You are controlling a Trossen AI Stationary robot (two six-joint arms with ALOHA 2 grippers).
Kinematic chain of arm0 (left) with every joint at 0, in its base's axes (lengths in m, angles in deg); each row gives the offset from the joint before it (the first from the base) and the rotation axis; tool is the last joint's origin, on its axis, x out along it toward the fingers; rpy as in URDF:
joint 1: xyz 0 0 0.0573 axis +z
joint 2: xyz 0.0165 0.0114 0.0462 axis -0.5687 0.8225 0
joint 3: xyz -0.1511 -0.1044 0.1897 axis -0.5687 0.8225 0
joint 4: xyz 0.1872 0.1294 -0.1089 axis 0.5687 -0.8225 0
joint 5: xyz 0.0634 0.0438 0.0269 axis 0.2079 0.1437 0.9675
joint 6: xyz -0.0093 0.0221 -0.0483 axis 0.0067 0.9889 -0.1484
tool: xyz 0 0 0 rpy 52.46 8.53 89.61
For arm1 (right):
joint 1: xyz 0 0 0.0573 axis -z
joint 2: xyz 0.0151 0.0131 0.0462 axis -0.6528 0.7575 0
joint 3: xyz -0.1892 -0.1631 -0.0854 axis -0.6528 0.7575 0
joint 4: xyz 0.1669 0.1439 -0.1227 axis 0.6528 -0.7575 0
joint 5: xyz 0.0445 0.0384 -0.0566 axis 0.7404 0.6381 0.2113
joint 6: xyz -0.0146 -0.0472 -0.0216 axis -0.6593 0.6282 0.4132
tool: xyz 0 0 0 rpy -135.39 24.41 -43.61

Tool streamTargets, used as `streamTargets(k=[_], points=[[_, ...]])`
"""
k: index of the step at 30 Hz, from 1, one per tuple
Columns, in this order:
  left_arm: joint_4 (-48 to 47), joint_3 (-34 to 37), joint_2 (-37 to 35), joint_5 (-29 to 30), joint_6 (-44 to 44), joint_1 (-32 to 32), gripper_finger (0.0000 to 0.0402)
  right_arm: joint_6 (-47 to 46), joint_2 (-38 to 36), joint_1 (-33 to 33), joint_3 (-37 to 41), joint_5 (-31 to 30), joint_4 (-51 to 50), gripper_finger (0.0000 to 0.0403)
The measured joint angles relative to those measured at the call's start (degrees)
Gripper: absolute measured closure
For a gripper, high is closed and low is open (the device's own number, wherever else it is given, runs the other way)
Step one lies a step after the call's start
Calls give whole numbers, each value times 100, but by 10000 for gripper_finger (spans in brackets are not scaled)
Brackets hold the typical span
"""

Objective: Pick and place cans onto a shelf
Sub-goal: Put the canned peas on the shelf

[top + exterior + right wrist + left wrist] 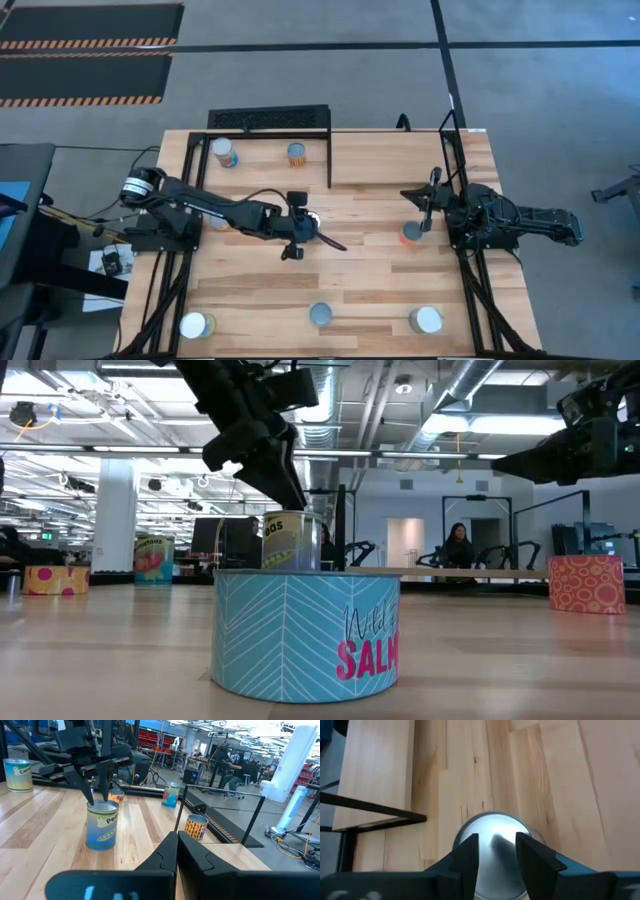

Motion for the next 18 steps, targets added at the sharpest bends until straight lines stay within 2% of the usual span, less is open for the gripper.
streamTargets(k=[11, 18], points=[[-74, -15, 5, -94, -48, 44, 273, 0, 0, 0, 0, 0, 7, 369], [-991, -565, 3, -110, -144, 48, 273, 0, 0, 0, 0, 0, 7, 369]])
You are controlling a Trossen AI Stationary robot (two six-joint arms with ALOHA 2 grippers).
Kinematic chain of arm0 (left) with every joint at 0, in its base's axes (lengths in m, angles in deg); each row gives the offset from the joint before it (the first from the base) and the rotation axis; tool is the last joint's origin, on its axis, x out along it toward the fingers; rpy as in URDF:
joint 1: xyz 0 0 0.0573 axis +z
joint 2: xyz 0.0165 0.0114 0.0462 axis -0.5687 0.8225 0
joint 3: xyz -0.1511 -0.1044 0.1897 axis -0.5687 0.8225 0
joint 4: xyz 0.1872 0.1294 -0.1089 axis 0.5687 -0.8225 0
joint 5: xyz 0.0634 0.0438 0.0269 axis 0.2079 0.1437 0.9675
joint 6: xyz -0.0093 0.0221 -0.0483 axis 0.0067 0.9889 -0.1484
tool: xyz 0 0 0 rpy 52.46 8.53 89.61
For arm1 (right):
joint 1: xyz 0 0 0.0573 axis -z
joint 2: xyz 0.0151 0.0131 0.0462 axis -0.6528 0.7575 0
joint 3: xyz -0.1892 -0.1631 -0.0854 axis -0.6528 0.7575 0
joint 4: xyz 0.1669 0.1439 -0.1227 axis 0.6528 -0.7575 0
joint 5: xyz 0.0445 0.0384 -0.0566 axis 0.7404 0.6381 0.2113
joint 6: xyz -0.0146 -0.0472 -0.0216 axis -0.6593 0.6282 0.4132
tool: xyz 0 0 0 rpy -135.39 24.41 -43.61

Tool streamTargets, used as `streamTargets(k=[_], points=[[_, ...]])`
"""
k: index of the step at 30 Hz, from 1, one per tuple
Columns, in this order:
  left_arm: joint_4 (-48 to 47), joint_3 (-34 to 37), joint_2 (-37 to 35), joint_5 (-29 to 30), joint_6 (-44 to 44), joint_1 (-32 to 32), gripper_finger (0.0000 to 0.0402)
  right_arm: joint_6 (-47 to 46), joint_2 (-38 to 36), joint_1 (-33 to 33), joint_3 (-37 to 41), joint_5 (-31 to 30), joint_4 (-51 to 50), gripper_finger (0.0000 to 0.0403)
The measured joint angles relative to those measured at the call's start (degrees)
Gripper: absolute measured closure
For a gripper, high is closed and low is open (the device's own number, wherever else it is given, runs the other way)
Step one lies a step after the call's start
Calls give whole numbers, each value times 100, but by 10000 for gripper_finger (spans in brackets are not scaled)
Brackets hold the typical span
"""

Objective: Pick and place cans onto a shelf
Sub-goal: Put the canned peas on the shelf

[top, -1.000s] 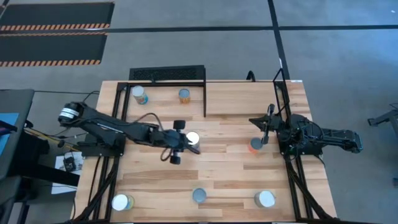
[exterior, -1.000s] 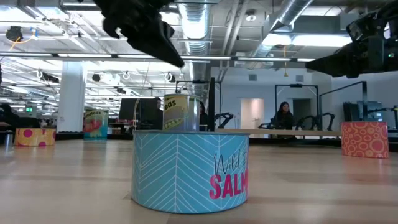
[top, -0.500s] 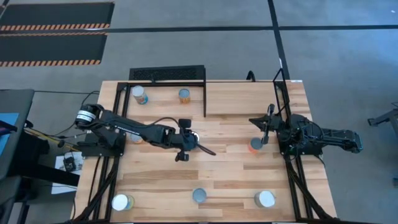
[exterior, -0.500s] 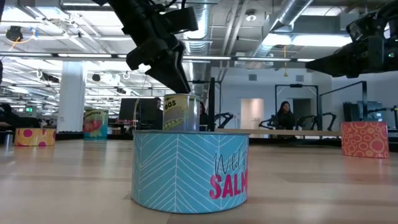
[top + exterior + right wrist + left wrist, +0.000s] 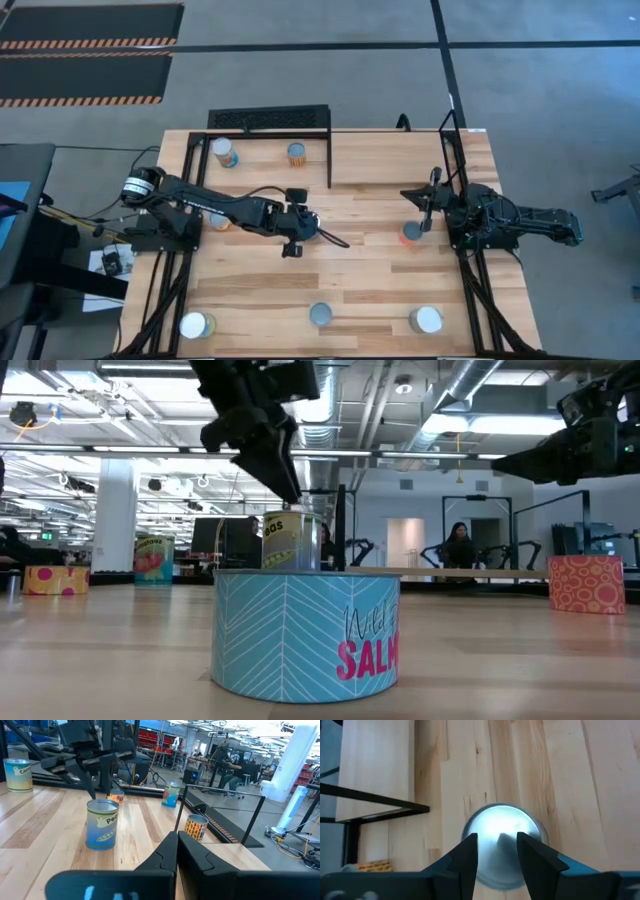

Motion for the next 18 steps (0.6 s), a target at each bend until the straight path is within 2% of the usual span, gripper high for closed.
streamTargets(k=[5, 11, 18], points=[[-191, -168, -5, -1063, -196, 27, 274, 0, 0, 0, 0, 0, 1, 369], [-271, -158, 167, -659, -163, 14, 274, 0, 0, 0, 0, 0, 0, 369], [-265, -168, 471, -621, 299, -22, 274, 0, 15, 0, 0, 9, 0, 369]])
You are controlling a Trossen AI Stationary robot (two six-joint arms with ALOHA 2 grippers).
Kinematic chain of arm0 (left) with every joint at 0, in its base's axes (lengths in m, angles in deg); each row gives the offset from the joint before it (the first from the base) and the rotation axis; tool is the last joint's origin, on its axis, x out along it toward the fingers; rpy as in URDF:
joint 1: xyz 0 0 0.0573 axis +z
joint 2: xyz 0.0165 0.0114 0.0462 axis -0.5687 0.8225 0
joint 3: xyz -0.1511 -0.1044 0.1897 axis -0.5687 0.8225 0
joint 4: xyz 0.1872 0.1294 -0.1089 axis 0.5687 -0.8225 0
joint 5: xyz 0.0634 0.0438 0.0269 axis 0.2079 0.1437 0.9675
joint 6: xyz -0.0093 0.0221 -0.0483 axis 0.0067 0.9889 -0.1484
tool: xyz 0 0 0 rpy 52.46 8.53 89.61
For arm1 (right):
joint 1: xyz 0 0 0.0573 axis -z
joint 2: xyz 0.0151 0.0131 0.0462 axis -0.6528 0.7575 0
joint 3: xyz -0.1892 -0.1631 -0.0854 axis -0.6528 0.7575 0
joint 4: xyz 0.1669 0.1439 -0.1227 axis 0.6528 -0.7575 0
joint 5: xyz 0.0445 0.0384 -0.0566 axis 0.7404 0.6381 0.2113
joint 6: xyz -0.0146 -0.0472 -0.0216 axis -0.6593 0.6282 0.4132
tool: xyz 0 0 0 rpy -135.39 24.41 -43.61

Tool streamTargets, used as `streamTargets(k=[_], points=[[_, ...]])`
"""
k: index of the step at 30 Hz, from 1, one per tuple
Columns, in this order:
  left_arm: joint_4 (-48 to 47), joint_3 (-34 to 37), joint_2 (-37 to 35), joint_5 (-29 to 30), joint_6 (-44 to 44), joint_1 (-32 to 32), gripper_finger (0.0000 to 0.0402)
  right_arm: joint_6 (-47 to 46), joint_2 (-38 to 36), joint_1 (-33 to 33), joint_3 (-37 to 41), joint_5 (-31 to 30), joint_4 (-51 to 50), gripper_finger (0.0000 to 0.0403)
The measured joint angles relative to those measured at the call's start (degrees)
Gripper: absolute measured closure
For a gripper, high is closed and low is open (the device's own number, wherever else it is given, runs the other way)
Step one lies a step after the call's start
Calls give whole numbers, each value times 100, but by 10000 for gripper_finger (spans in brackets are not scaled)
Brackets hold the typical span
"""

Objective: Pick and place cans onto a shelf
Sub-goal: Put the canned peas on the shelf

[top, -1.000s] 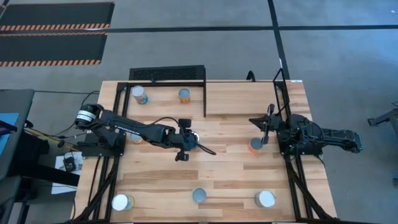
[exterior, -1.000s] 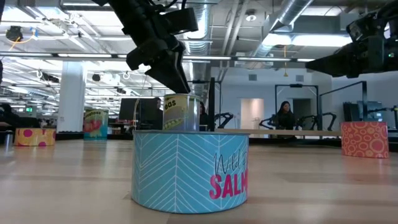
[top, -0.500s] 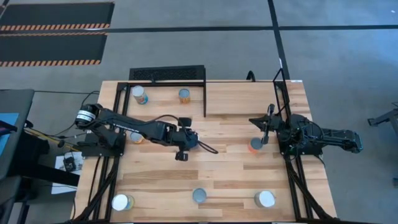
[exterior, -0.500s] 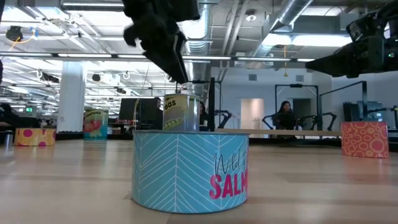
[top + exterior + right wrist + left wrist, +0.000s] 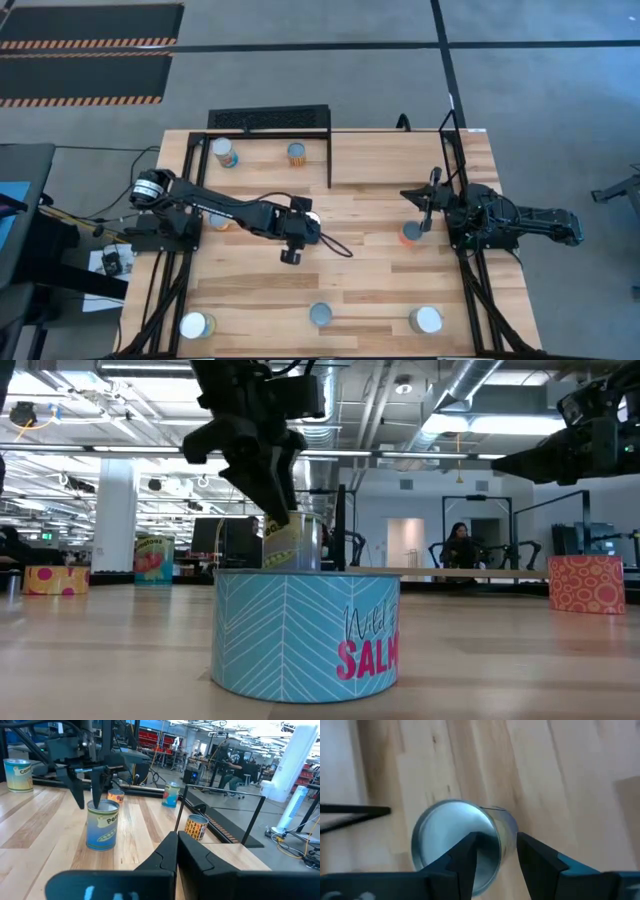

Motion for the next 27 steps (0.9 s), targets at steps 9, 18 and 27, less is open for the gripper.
streamTargets(k=[9, 18, 27], points=[[70, -4, 48, 105, 725, -46, 373, 0, 11, 0, 0, -7, 2, 369], [582, -305, -32, -1555, 1096, -8, 401, 0, 11, 0, 0, -4, -12, 369], [1342, -1386, -52, -876, 926, 627, 401, 0, 11, 0, -2, -2, -21, 369]])
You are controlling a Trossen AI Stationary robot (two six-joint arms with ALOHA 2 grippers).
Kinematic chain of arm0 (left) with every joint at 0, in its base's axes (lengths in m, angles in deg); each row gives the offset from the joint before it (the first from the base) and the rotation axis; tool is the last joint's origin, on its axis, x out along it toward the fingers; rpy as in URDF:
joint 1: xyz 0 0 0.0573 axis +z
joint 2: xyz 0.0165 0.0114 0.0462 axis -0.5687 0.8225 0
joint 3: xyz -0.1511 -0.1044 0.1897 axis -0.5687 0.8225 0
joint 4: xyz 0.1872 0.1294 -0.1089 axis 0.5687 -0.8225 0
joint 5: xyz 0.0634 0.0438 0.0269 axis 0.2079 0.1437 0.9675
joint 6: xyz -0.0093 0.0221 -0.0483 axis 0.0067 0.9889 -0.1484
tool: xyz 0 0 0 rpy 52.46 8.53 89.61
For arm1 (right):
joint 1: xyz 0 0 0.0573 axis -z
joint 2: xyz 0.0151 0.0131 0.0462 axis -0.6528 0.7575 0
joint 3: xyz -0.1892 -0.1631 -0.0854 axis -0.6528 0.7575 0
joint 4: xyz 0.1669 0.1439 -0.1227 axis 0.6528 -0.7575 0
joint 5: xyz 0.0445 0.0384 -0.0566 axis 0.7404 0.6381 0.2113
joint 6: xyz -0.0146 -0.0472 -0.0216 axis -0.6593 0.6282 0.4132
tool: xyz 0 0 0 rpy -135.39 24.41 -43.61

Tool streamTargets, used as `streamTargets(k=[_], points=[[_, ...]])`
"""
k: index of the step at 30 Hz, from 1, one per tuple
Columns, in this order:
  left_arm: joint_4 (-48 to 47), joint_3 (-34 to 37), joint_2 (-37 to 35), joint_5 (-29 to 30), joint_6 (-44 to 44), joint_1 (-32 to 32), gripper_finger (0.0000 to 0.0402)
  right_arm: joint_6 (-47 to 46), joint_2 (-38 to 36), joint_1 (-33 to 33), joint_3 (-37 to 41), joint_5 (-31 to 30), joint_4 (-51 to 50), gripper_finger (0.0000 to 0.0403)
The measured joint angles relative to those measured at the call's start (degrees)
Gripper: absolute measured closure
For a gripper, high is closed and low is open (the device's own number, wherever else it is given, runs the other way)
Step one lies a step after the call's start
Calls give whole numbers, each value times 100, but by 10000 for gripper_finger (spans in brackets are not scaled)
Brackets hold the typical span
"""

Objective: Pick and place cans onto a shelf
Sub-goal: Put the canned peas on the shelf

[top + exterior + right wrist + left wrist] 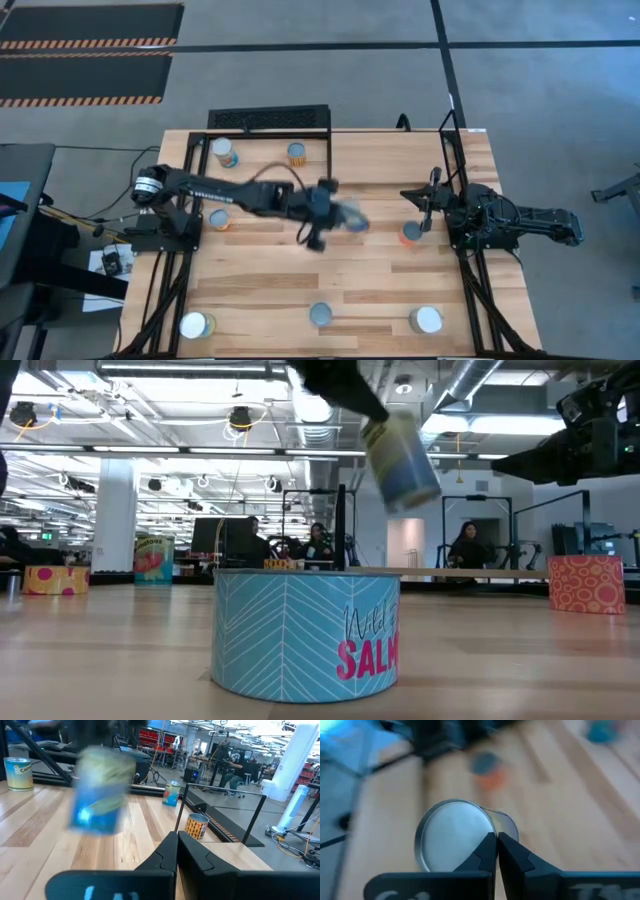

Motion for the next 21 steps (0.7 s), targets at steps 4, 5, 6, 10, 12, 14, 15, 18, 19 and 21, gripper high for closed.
streamTargets(k=[4, 5, 6, 10, 12, 14, 15, 18, 19, 21], points=[[60, -688, 70, 9, 139, 514, 401, 0, 0, 0, 0, 2, -8, 369], [27, -834, 112, -24, 199, 648, 401, 0, 0, 0, 0, 2, -3, 369], [6, -1010, 210, -83, 267, 783, 401, 0, 0, 0, 0, -2, -1, 369], [-359, -1830, 771, -190, 292, 1270, 401, 0, -1, 0, 0, 12, 8, 369], [-597, -2275, 1115, -186, 279, 1480, 401, 0, -9, 0, 0, 9, 10, 369], [-796, -2672, 1465, -169, 196, 1675, 401, 0, -4, 0, 0, 9, 10, 369], [-884, -2873, 1636, -134, 134, 1772, 401, 0, -6, 0, 0, 12, 10, 369], [-1239, -3419, 2121, -94, -71, 2048, 401, 0, -7, 0, 0, 18, 12, 369], [-1321, -3606, 2271, -91, -128, 2135, 401, 1, -6, 0, 0, 13, 13, 369], [-1486, -3935, 2547, -84, -226, 2286, 401, 0, -7, 0, 0, 13, 16, 369]])
